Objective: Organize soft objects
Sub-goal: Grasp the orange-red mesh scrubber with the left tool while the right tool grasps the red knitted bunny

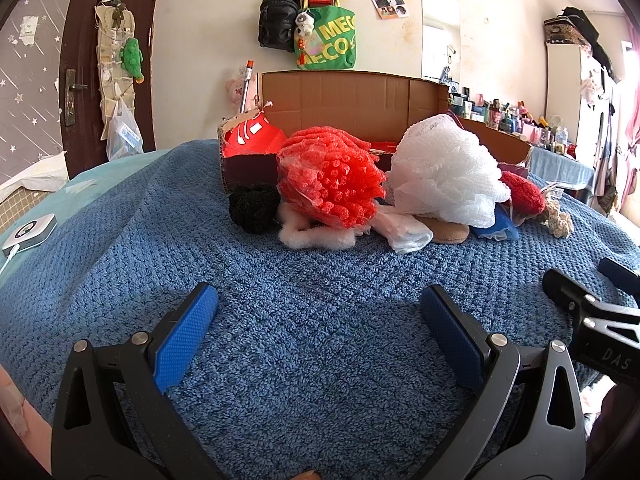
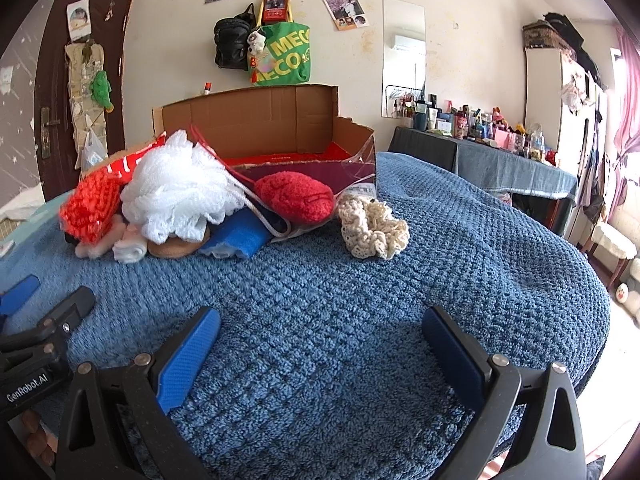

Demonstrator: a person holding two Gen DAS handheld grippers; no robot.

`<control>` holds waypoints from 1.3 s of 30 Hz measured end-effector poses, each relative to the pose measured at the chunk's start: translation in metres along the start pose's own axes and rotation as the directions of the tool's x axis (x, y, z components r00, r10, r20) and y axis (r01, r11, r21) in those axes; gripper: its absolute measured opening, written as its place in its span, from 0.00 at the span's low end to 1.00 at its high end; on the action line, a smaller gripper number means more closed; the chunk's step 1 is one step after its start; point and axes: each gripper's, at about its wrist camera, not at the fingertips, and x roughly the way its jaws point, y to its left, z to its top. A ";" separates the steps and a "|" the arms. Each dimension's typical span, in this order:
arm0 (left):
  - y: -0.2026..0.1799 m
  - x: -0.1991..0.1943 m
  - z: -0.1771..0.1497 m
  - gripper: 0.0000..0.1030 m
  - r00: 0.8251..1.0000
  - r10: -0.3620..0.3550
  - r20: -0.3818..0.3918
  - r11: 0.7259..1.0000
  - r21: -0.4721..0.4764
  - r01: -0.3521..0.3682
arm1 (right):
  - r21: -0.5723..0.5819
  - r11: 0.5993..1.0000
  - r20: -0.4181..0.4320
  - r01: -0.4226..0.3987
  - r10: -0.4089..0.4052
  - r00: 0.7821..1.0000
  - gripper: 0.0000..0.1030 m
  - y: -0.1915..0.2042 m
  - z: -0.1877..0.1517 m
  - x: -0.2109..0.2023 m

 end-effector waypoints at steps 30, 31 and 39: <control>0.012 0.008 0.081 1.00 0.999 -0.015 0.030 1.000 0.019 0.014 | -0.053 0.992 0.020 -0.114 0.115 0.993 1.00 -0.011 0.097 0.024; 0.013 0.010 0.082 1.00 1.000 -0.017 0.026 1.000 0.018 0.017 | -0.062 0.990 0.013 -0.125 0.126 0.992 1.00 -0.011 0.101 0.026; 0.015 0.026 0.088 1.00 0.999 -0.029 -0.016 0.999 0.017 0.030 | -0.150 0.951 -0.097 -0.271 0.259 0.961 0.97 -0.010 0.115 0.054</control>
